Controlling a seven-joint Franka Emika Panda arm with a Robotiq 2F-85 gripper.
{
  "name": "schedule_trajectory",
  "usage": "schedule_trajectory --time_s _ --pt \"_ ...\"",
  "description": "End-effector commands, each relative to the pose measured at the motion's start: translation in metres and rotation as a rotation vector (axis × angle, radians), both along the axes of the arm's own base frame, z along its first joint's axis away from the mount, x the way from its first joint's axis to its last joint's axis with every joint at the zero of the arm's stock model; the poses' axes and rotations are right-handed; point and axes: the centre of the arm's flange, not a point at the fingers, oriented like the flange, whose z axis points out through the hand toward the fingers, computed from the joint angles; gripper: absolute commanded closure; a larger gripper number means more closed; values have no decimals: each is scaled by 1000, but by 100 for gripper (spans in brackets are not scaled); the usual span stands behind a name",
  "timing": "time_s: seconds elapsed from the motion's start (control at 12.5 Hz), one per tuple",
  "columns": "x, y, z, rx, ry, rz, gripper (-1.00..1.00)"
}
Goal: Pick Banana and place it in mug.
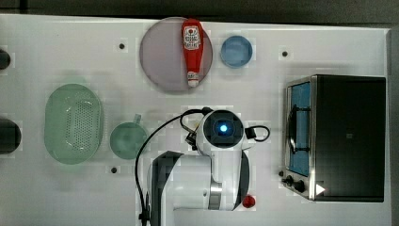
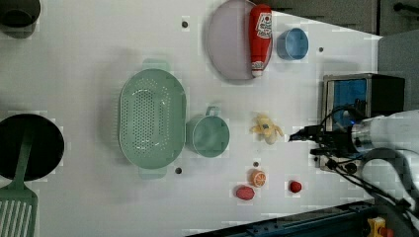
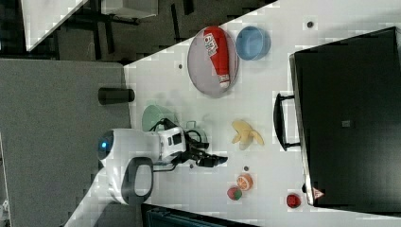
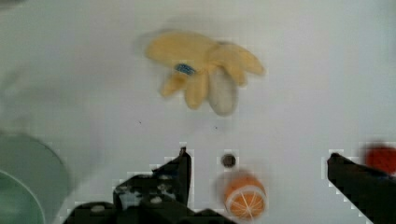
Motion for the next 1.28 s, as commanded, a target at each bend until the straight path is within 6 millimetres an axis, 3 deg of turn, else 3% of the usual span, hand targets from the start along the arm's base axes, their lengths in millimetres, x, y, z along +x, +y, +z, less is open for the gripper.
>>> schedule_trajectory --time_s 0.08,0.48,0.88,1.28 --pt "27 -5 -4 29 -98 282 -100" --pt "26 -5 -104 47 -39 421 -100" --pt "26 -2 -143 31 -87 433 -93" --pt "31 -2 -136 26 -109 433 43"
